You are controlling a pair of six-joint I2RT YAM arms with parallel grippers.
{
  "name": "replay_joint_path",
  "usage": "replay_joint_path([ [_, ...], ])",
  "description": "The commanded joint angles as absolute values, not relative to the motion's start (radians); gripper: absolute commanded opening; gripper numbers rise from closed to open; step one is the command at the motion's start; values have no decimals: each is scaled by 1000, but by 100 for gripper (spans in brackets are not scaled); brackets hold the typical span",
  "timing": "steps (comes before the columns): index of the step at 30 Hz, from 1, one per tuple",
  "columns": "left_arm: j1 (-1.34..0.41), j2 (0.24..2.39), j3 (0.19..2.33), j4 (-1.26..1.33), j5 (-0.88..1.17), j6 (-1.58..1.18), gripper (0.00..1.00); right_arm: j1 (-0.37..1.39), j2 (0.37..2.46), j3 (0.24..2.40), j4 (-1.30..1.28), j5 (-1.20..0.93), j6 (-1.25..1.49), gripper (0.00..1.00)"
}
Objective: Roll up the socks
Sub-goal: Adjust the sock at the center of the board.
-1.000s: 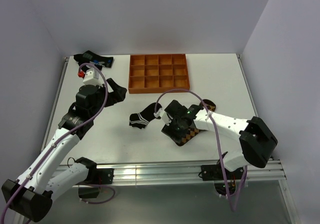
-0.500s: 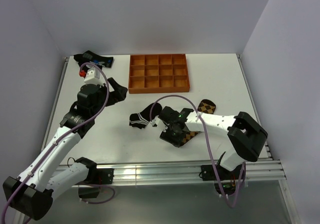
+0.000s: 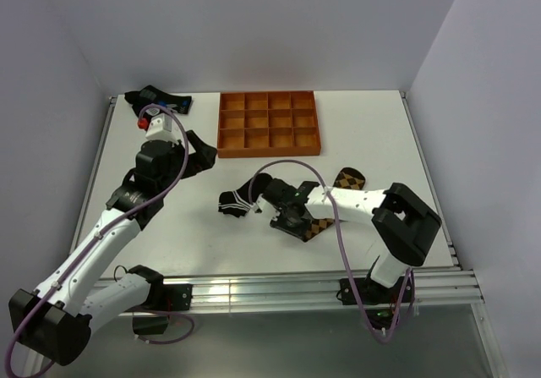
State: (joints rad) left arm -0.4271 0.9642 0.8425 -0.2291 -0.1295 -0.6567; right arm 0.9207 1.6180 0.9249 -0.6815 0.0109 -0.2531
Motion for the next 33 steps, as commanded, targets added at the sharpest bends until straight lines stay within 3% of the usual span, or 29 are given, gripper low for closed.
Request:
replay_joint_path([
  [1,-431,947,833,-186,-181,-702,94,928,1643,1009,-582,52,-301,34],
  [10,-430,904,845,-219,-264,-735,94,978,1766,1164,-526,-23,-334,29],
  [19,-431,864,812,-204,-273,-768,93,1048,1681,1013,-503,-20,-419,25],
  [22,-431,880,790,-157,-227,-767,86,1017,1602,945,-517,-29,-459,26],
  [33,-452,972,644,142,-89,-753,51,764,1555,1035,-758,-437,-557,24],
])
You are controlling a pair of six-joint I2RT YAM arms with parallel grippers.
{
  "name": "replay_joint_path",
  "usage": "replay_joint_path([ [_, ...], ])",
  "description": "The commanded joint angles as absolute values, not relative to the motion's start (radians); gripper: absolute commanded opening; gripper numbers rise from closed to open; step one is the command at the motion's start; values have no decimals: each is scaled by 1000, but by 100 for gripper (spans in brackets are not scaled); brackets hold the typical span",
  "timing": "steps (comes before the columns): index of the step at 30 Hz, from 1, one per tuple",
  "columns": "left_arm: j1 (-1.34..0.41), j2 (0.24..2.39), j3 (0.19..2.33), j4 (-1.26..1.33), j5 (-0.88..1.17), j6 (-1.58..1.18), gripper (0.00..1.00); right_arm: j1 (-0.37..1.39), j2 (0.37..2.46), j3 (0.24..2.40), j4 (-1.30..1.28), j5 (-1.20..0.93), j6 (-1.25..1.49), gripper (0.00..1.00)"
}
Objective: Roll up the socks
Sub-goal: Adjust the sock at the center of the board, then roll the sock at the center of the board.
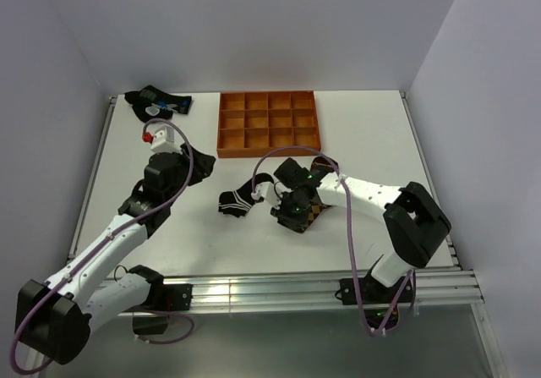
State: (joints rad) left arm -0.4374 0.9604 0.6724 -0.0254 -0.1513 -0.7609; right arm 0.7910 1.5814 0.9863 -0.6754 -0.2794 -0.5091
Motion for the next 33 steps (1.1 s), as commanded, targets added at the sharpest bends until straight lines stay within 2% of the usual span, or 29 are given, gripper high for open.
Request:
replay_joint_path([
  [1,-459,980,632,167,-71,-746,48,740,1562,1037,-764,-452,-564,23],
  [7,-509,1058,552,377,-9,-690,43,644,1654,1072,-833,-599,-577,17],
  [14,-595,1212,549,535,78,-600,41,488,1719,1150,-954,-741,-614,15],
  [17,-637,1285,568,581,118,-558,44,451,1764,1164,-995,-779,-623,15],
  [25,-745,1456,644,652,195,-468,50,355,1861,1160,-1006,-761,-581,10],
  [33,-828,1623,745,654,238,-402,56,276,1871,1151,-968,-687,-496,5],
])
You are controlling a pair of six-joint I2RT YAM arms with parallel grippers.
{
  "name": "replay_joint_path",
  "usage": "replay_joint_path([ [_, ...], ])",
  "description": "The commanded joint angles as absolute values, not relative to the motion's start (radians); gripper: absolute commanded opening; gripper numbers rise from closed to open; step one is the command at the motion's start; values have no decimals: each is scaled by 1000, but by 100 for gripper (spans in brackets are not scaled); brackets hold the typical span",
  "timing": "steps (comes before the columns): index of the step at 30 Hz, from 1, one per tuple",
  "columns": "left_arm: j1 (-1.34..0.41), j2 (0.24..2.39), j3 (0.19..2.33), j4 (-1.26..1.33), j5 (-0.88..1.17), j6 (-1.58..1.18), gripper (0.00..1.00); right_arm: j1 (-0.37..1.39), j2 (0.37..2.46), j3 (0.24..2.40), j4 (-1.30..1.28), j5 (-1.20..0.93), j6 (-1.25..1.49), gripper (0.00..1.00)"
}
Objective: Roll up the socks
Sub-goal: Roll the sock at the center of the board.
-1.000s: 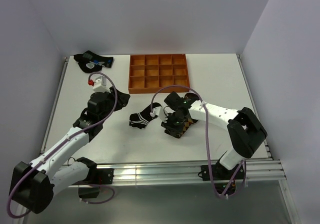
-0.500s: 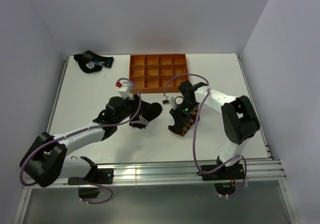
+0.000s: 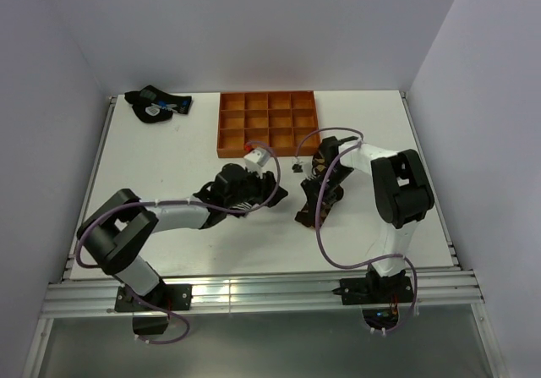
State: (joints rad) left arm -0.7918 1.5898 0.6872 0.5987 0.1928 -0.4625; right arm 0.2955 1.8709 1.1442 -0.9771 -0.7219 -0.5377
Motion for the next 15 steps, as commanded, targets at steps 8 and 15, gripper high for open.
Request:
replay_joint_path([
  [8,-880,1778,841,640,299,-354,64,245,1870,1134,-928,-621,-462,1],
  [15,-882,1851,868,641,373,-344,69,232,1884,1124,-911,-595,-453,0],
])
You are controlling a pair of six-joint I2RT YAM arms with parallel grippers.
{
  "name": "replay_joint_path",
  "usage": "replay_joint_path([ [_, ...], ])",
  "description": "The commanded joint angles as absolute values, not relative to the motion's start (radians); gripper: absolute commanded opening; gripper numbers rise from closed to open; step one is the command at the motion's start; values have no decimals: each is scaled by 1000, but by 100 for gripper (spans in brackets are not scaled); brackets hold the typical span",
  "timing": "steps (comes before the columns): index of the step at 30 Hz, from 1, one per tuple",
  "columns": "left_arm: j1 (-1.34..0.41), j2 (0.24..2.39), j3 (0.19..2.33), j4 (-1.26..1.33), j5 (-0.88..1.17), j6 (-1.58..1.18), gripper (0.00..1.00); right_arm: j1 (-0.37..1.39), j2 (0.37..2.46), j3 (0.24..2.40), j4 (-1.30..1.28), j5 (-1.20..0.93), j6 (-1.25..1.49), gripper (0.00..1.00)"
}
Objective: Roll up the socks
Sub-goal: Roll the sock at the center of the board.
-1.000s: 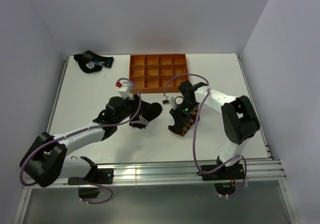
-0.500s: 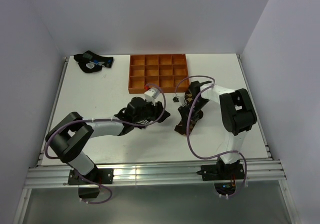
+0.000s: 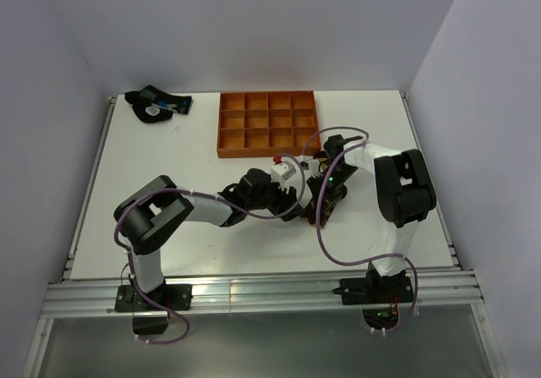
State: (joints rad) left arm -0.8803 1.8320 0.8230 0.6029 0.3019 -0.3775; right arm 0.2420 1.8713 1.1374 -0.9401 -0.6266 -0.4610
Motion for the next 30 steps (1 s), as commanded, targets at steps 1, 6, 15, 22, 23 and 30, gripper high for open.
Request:
replay_joint_path([
  [1,-882,1865,870,640,379,-342,69,230,1884,1126,-911,-591,-451,0],
  [6,-887,1902,885,652,382,-356,70,229,1884,1111,-894,-571,-451,0],
  [15,-890,1962,922,658,344,-403,71,224,1885,1092,-867,-548,-449,0],
  [22,-891,2008,956,654,330,-449,66,222,1884,1086,-858,-542,-451,0],
  [23,-893,2013,954,658,334,-454,66,224,1884,1085,-859,-540,-446,0],
  [30,-896,2060,989,629,371,-474,58,224,1879,1085,-851,-534,-439,0],
])
